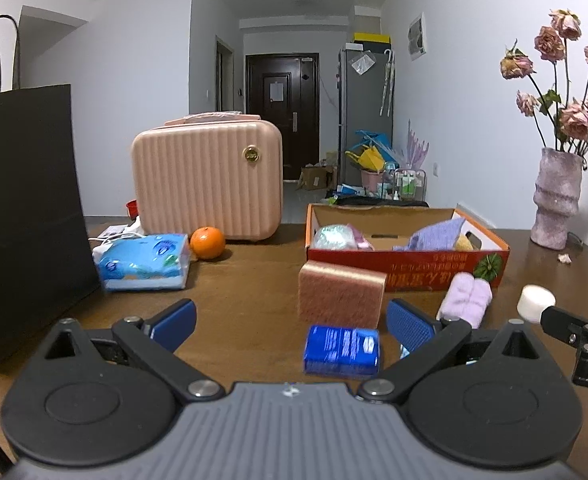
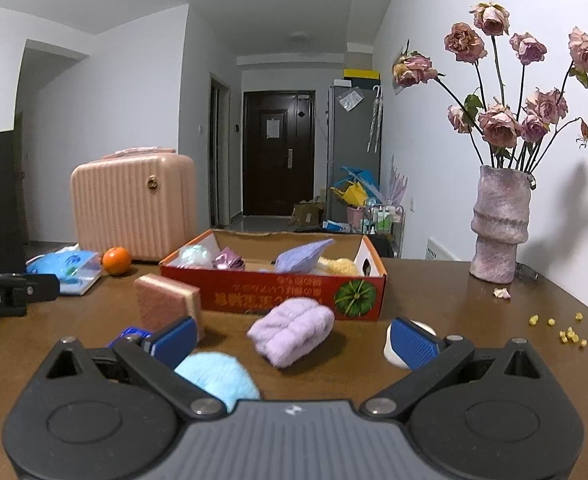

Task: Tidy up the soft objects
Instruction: 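Move both tools back from the box toward the soft items on the table, then grasp the white foam wedge with the right tool and lift it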

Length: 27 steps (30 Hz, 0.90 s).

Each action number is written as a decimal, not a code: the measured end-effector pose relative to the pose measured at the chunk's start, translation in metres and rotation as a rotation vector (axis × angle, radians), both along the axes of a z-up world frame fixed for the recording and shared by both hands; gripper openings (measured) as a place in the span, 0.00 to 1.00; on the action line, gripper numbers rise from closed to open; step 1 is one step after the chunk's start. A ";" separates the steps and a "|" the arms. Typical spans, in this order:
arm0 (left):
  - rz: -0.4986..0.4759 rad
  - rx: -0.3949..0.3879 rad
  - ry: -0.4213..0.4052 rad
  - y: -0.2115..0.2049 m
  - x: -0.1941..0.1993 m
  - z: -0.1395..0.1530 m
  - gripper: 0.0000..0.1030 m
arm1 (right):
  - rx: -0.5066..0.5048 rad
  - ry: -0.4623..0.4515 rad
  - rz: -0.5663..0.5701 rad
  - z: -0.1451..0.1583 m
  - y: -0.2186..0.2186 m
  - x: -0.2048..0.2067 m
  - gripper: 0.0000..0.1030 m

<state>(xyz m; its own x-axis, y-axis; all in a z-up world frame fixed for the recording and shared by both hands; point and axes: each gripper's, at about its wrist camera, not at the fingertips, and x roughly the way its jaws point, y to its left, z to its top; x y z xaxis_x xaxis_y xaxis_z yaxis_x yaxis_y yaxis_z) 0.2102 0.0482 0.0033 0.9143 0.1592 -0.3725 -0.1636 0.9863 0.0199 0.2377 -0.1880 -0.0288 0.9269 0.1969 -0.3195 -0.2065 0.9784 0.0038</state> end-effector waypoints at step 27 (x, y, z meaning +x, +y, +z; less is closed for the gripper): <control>-0.005 -0.032 0.137 0.043 -0.069 -0.052 1.00 | -0.080 0.225 0.113 -0.060 0.060 -0.061 0.72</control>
<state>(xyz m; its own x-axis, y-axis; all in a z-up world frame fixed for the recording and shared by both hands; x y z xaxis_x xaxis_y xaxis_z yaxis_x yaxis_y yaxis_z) 0.1413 0.0912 -0.0488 0.8553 0.1407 -0.4987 -0.1563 0.9876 0.0104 0.1772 -0.1276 -0.0886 0.8043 0.2615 -0.5336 -0.3176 0.9481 -0.0140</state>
